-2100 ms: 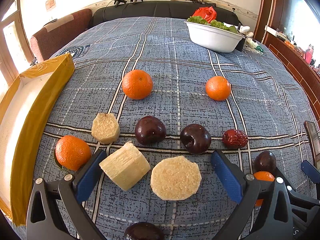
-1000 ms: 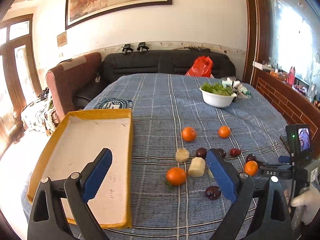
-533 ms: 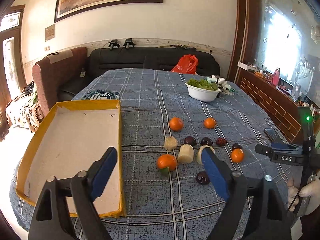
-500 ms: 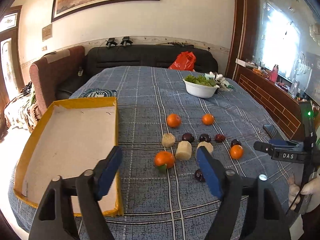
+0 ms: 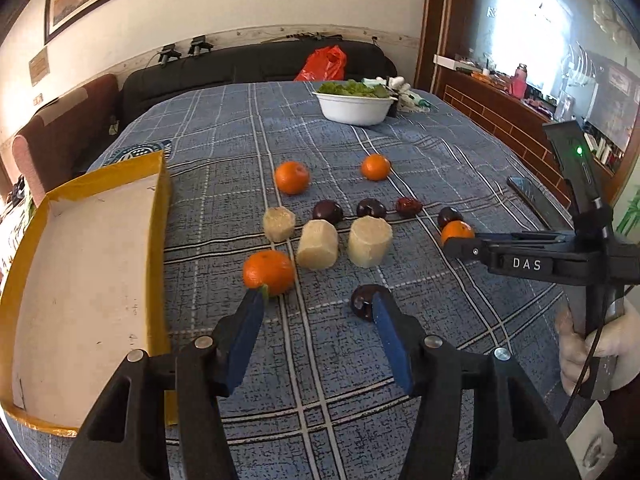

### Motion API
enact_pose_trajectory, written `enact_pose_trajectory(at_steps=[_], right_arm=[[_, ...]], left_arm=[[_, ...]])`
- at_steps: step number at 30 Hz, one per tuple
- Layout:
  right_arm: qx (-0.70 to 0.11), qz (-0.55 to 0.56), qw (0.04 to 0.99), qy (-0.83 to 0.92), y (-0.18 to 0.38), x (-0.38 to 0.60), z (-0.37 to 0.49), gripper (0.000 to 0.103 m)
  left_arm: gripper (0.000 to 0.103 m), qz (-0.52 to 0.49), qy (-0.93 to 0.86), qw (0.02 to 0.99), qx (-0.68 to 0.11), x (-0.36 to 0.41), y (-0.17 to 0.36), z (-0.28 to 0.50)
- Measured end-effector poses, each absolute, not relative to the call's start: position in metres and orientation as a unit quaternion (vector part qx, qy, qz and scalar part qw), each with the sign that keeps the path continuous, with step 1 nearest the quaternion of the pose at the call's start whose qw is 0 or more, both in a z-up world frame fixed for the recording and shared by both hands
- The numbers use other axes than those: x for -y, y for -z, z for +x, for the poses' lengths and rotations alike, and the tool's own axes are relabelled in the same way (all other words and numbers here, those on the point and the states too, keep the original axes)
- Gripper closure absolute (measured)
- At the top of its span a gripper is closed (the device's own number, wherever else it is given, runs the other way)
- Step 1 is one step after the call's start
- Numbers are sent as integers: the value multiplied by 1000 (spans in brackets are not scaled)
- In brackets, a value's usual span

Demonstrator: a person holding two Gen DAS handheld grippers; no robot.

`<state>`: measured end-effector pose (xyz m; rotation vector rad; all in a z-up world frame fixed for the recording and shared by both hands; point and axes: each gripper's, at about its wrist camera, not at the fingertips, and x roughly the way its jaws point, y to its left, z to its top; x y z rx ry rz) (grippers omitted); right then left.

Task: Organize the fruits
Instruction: 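Grasp a dark plum with the left tool while the right tool grasps an orange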

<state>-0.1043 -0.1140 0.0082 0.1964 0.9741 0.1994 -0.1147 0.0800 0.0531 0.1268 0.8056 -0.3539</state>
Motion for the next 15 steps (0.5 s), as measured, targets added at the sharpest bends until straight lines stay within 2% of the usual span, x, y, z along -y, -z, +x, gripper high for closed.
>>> enact_pose_trajectory(at_steps=[12, 15], right_arm=[[-455, 130, 876, -96, -12, 141, -125, 65], [-453, 134, 876, -96, -13, 142, -127, 65]], left_arm=[[49, 154, 190, 864, -440, -18, -16, -83], [75, 153, 187, 863, -443, -17, -14, -82]])
